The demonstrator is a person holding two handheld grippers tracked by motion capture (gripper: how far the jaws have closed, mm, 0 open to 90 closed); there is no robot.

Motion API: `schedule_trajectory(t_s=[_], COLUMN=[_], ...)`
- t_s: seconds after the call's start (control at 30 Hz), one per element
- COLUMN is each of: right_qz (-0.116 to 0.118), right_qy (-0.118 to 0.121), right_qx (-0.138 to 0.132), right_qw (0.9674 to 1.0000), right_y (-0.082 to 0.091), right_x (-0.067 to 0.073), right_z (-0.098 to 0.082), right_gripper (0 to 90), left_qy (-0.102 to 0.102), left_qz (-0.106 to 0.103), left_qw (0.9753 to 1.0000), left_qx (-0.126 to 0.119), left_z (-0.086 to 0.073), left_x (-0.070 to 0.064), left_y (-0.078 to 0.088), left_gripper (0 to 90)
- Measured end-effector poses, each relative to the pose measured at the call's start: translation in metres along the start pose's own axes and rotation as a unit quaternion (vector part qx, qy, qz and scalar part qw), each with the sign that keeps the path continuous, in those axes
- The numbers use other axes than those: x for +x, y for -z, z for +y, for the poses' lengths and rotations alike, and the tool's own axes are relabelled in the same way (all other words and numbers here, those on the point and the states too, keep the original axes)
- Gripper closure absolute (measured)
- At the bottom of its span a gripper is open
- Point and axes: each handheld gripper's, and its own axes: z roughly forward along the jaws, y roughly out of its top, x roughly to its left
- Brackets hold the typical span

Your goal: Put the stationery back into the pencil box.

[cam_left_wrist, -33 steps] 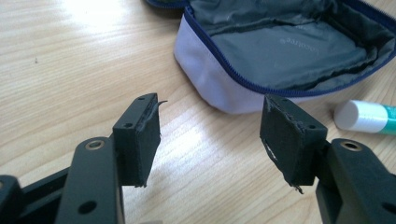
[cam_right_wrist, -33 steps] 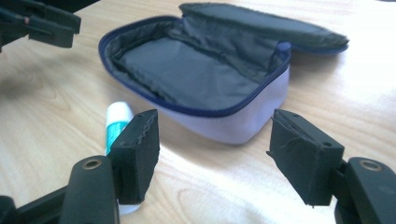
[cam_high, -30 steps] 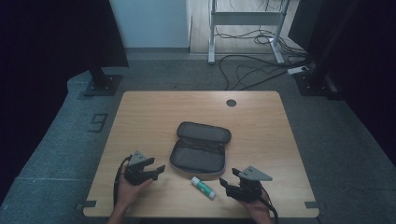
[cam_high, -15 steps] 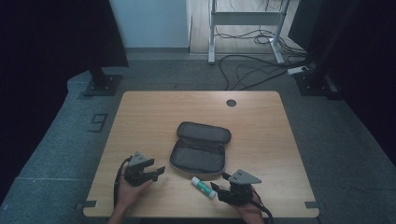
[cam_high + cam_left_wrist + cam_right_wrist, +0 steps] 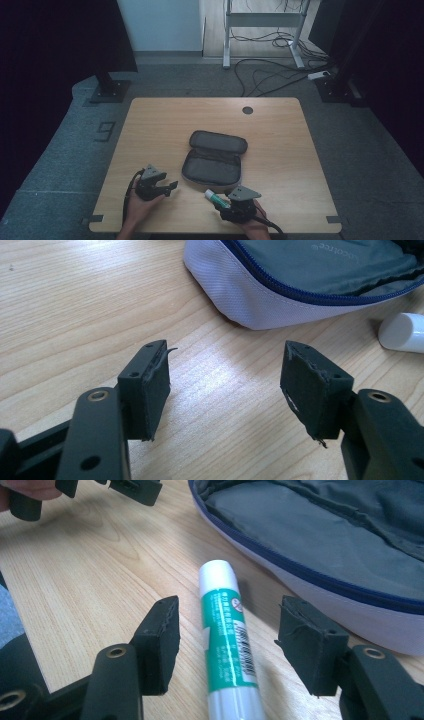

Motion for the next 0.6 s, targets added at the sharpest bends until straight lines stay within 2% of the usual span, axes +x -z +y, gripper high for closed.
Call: schedule_trajectory(t_s=[0.2,0.4,0.53,0.6], right_qz=[-0.001,-0.010,-0.015,-0.016], right_qy=[0.010,0.021,0.032,0.034], right_qx=[0.004,0.034,0.047,0.050], right_qw=[0.9999,0.9991,0.9983,0.9980], right_y=[-0.005,-0.016,-0.020,-0.022], right_x=[0.005,0.005,0.006,0.007], right_z=[0.003,0.000,0.000,-0.002], right_gripper=[44.1,50.0,53.3,58.4], left_qy=[0.000,0.002,-0.007,-0.010], left_qz=[0.001,0.004,0.016,0.018], left_qw=[1.0000,1.0000,0.9998,0.9998], left_qx=[0.000,-0.002,0.004,0.006], left_z=[0.000,-0.001,-0.003,-0.003], left_x=[0.002,0.004,0.003,0.002], left_y=[0.000,0.003,0.001,0.000], left_gripper=[36.8,36.8,36.8,36.8])
